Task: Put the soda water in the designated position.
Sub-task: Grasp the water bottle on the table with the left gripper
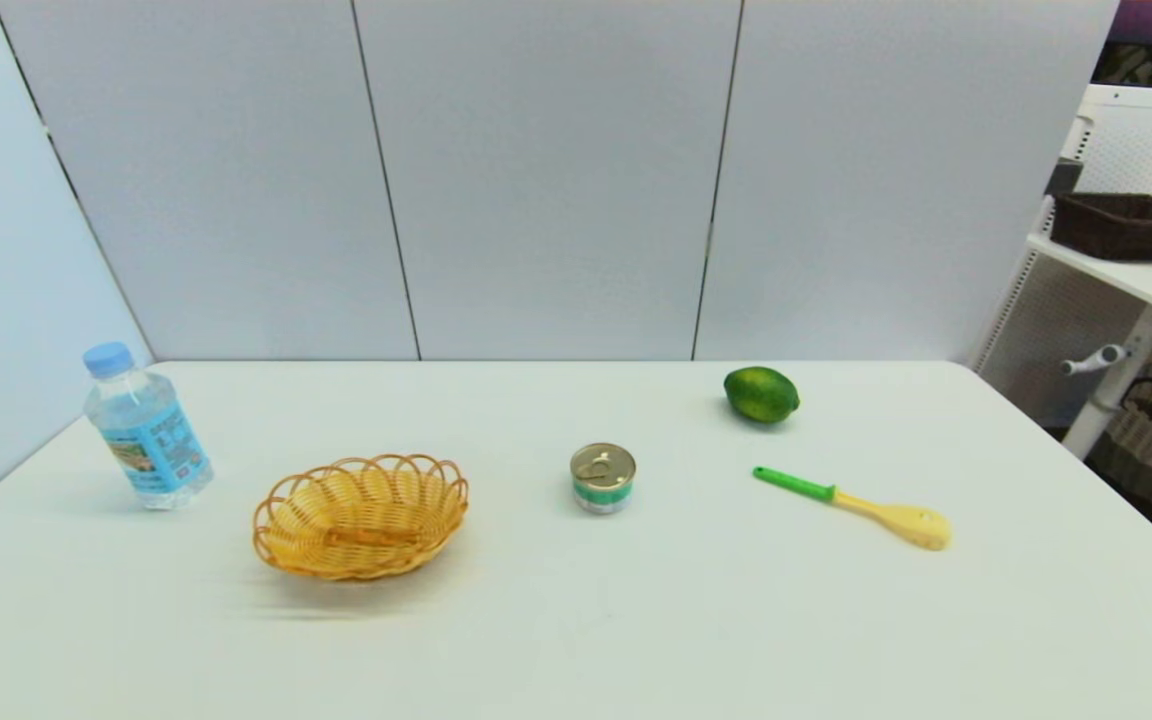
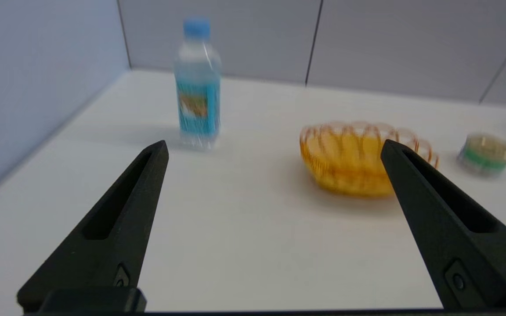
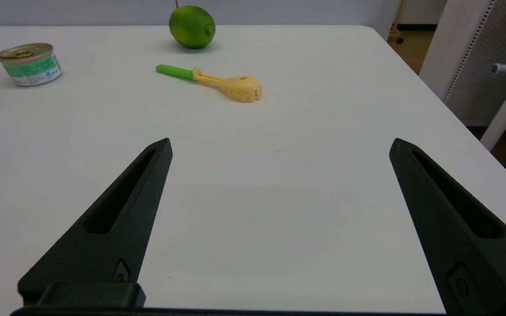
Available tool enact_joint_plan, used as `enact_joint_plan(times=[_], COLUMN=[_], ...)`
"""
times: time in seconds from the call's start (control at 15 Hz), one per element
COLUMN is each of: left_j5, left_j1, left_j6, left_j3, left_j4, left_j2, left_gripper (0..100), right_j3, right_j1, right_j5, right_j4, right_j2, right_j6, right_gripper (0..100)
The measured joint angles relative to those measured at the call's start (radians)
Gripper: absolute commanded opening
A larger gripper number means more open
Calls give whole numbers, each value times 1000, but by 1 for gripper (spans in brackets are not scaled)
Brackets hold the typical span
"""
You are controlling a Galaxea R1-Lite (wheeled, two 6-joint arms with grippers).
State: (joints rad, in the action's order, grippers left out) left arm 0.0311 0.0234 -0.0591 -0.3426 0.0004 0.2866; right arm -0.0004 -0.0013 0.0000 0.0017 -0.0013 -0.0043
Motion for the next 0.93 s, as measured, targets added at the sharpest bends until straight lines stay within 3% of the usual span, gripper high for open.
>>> enact_joint_plan(times=[0.27, 0.47, 0.67, 0.93], left_j5=[79, 62, -96, -445], left_j1=[48, 102, 210, 377], left_j6=[-23, -33, -35, 32], left_j3=[-314, -456, -522, -531], left_j4=[3, -16, -153, -338], left_j2=[277, 470, 658, 864], left_gripper=[100, 100, 100, 100], right_j3=[0, 0, 0, 0], right_j1=[0, 0, 0, -1], right_j5=[0, 0, 0, 0], right_j4=[0, 0, 0, 0], right_j2=[0, 0, 0, 0], right_j6=[0, 0, 0, 0], right_gripper=[100, 100, 100, 100])
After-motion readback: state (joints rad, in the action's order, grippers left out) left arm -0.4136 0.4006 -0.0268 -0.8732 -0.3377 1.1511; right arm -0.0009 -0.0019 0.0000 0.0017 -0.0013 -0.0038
